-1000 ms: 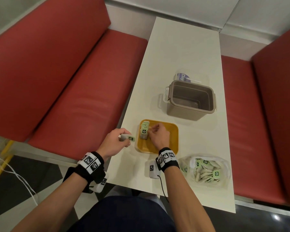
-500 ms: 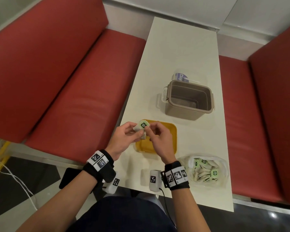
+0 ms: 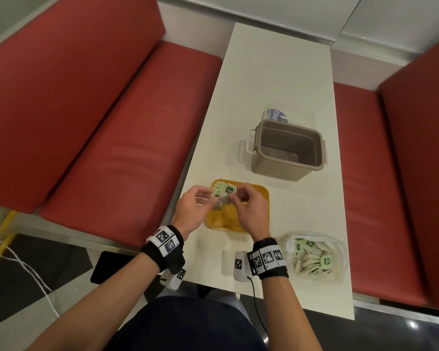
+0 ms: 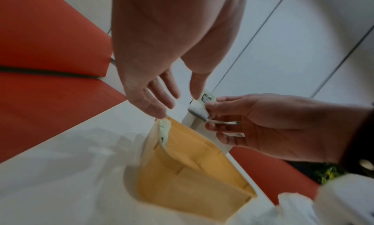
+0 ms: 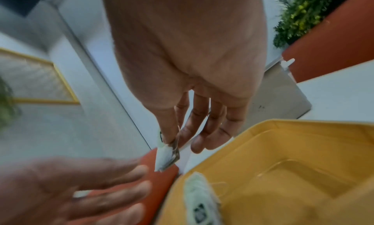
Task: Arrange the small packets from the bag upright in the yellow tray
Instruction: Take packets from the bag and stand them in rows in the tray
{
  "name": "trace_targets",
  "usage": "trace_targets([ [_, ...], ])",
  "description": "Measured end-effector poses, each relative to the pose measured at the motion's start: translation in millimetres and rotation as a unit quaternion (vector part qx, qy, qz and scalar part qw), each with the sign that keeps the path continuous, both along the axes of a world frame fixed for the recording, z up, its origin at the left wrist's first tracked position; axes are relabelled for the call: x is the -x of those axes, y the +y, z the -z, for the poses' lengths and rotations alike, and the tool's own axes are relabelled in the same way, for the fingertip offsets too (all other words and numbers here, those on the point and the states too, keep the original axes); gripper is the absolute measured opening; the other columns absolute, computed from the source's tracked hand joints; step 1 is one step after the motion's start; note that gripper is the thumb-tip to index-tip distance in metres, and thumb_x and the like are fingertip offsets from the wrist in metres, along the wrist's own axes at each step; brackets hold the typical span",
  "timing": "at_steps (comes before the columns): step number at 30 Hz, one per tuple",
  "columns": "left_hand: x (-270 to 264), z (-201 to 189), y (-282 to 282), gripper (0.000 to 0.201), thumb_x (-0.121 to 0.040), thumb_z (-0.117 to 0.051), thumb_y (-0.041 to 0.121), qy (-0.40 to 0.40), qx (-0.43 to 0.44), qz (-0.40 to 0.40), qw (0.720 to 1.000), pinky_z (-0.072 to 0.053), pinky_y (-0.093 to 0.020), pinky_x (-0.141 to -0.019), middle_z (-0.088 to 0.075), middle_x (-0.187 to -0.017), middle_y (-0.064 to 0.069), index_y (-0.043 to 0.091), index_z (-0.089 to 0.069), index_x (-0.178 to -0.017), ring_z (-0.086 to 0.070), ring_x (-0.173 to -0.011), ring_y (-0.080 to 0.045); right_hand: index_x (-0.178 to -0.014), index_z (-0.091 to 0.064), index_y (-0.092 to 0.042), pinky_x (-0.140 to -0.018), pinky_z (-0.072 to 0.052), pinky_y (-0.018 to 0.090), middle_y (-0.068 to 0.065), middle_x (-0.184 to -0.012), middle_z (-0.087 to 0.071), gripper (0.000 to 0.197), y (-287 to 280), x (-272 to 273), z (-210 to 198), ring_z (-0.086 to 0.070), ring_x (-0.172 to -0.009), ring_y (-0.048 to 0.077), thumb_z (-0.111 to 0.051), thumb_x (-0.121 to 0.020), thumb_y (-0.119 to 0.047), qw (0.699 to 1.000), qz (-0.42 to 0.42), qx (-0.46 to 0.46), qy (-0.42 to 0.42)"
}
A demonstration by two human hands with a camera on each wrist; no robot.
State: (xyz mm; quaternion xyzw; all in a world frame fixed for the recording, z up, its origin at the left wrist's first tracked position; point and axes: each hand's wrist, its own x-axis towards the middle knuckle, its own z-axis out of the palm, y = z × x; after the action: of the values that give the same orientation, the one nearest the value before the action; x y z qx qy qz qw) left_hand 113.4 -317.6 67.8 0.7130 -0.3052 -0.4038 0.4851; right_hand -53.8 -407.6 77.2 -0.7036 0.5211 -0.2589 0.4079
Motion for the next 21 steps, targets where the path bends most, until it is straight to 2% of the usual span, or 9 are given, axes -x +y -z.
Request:
trace_targets([
  [2, -1.0, 9.7, 0.6, 0.035, -0.093, -0.084, 0.031, -0.032, -0.046, -0.02, 0.998, -0.059, -0.031, -0.085, -0.071, -0.113, 0.005, 0.022, -0.067, -0.122, -0.071, -0.098, -0.011, -0.104, -0.071, -0.022, -0.063, -0.046, 0.006, -0.012, -0.086, -0.073, 0.014, -6.5, -1.4, 9.4, -0.067, -0.078, -0.003, -0.083, -0.096, -0.02, 0.999, 0.006, -0.03, 0.035],
  [4, -0.6, 19.1, 0.5, 0.043, -0.094, -0.082, 0.032, -0.054, -0.09, 0.0, 0.994, -0.059, -0.032, -0.084, -0.068, -0.116, 0.001, 0.019, -0.062, -0.13, -0.071, -0.098, -0.015, -0.105, -0.069, -0.023, -0.064, -0.047, 0.009, -0.012, -0.085, -0.072, 0.018, -11.9, -5.8, 19.5, -0.067, -0.078, -0.003, -0.083, -0.095, -0.017, 0.996, -0.005, -0.062, 0.066],
  [6, 0.8, 27.6, 1.1, 0.044, -0.095, -0.081, 0.03, -0.066, -0.121, 0.032, 0.99, -0.055, -0.026, -0.077, -0.068, -0.117, 0.0, 0.019, -0.061, -0.133, -0.072, -0.097, -0.016, -0.104, -0.068, -0.023, -0.071, -0.054, 0.02, -0.01, -0.087, -0.073, 0.019, -15.1, -13.5, 29.6, -0.068, -0.081, 0.003, -0.084, -0.094, -0.017, 0.991, -0.028, -0.086, 0.098],
  [8, 1.8, 34.6, 2.3, 0.042, -0.096, -0.08, 0.028, -0.073, -0.134, 0.047, 0.987, -0.053, -0.024, -0.076, -0.07, -0.116, 0.0, 0.02, -0.062, -0.134, -0.072, -0.099, -0.018, -0.102, -0.068, -0.023, -0.077, -0.058, 0.029, -0.008, -0.089, -0.074, 0.02, -16.3, -22.7, 39.5, -0.071, -0.085, 0.01, -0.085, -0.093, -0.02, 0.986, -0.045, -0.092, 0.131],
  [9, 2.5, 37.4, 2.7, 0.041, -0.096, -0.079, 0.027, -0.075, -0.135, 0.048, 0.987, -0.055, -0.026, -0.078, -0.072, -0.115, 0.0, 0.02, -0.063, -0.133, -0.072, -0.1, -0.019, -0.102, -0.067, -0.024, -0.075, -0.057, 0.03, -0.009, -0.088, -0.073, 0.02, -16.5, -26.4, 44.0, -0.071, -0.085, 0.012, -0.085, -0.093, -0.022, 0.984, -0.048, -0.093, 0.145],
  [13, 4.2, 42.6, 4.1, 0.038, -0.096, -0.078, 0.019, -0.069, -0.136, 0.051, 0.987, -0.063, -0.04, -0.088, -0.073, -0.109, -0.001, 0.018, -0.066, -0.132, -0.073, -0.098, -0.022, -0.109, -0.064, -0.021, -0.059, -0.038, 0.019, -0.006, -0.09, -0.073, 0.02, -16.1, -36.0, 56.3, -0.066, -0.083, 0.014, -0.079, -0.097, -0.02, 0.978, -0.047, -0.097, 0.177],
  [15, 4.0, 45.0, 4.9, 0.038, -0.095, -0.078, 0.018, -0.068, -0.137, 0.054, 0.987, -0.064, -0.041, -0.088, -0.072, -0.107, 0.0, 0.018, -0.067, -0.132, -0.074, -0.097, -0.022, -0.112, -0.061, -0.019, -0.058, -0.037, 0.021, -0.004, -0.091, -0.071, 0.022, -14.3, -38.8, 61.7, -0.067, -0.086, 0.018, -0.077, -0.098, -0.015, 0.979, -0.036, -0.11, 0.17],
  [17, 3.7, 46.4, 5.2, 0.038, -0.095, -0.079, 0.019, -0.07, -0.136, 0.055, 0.987, -0.064, -0.04, -0.086, -0.072, -0.106, 0.001, 0.019, -0.068, -0.13, -0.073, -0.097, -0.021, -0.112, -0.057, -0.019, -0.062, -0.043, 0.026, -0.002, -0.094, -0.071, 0.026, -11.9, -40.7, 64.2, -0.068, -0.088, 0.02, -0.078, -0.097, -0.014, 0.98, -0.017, -0.108, 0.164],
  [21, 1.8, 47.7, 4.9, 0.038, -0.093, -0.081, 0.021, -0.061, -0.132, 0.053, 0.988, -0.064, -0.043, -0.089, -0.073, -0.104, 0.002, 0.02, -0.068, -0.129, -0.075, -0.096, -0.022, -0.118, -0.057, -0.017, -0.081, -0.051, 0.033, 0.004, -0.114, -0.067, 0.045, -7.9, -39.7, 69.5, -0.065, -0.099, 0.022, -0.089, -0.087, -0.024, 0.98, 0.031, -0.106, 0.163],
])
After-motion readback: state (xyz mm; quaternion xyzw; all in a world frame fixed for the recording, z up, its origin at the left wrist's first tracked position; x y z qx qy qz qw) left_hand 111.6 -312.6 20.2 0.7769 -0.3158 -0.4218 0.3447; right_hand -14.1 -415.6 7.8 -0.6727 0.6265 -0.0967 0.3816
